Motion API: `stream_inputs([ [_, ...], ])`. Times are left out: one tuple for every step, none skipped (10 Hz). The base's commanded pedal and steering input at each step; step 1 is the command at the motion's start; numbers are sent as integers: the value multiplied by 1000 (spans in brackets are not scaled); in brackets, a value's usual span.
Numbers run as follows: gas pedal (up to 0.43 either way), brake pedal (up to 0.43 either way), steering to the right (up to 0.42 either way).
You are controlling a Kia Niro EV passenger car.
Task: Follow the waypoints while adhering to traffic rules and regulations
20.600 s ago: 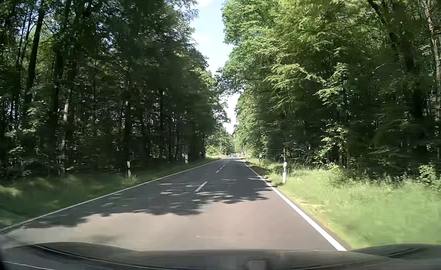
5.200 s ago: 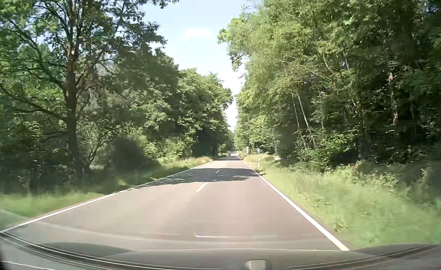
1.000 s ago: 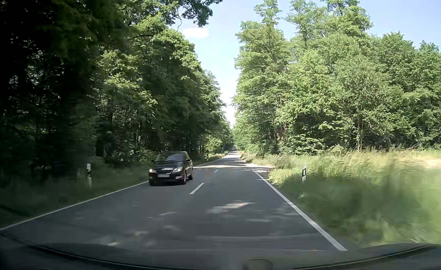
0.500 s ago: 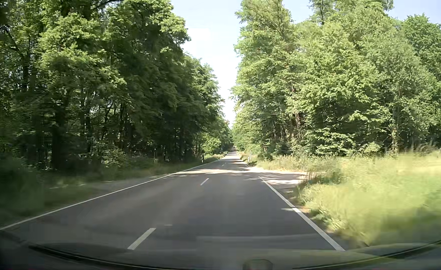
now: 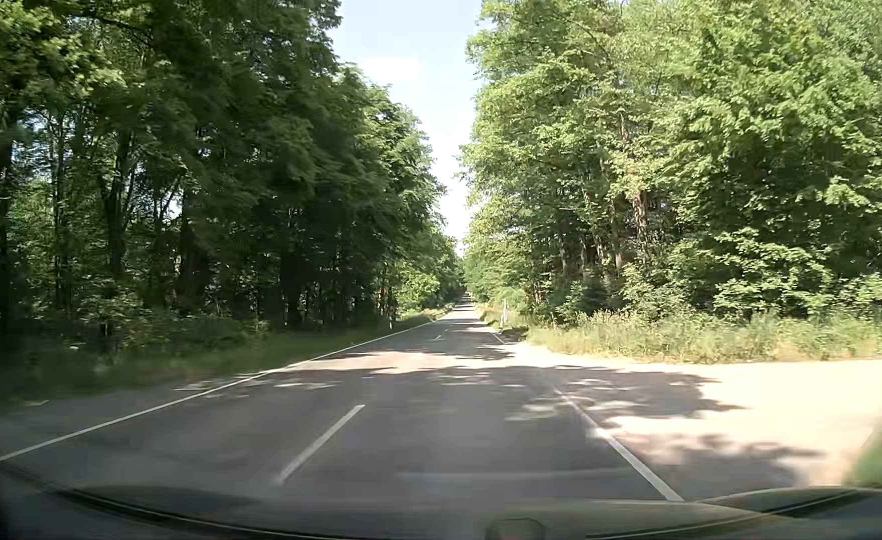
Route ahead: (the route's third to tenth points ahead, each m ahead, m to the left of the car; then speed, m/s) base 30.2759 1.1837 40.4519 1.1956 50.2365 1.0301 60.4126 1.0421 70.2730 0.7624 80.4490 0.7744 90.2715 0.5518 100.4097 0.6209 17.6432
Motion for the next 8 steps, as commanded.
stream_inputs([
  [39, 30, 0],
  [39, 30, 0],
  [39, 30, 0],
  [39, 30, 0],
  [39, 30, 0],
  [39, 30, 0],
  [39, 30, 0],
  [39, 30, 0],
])
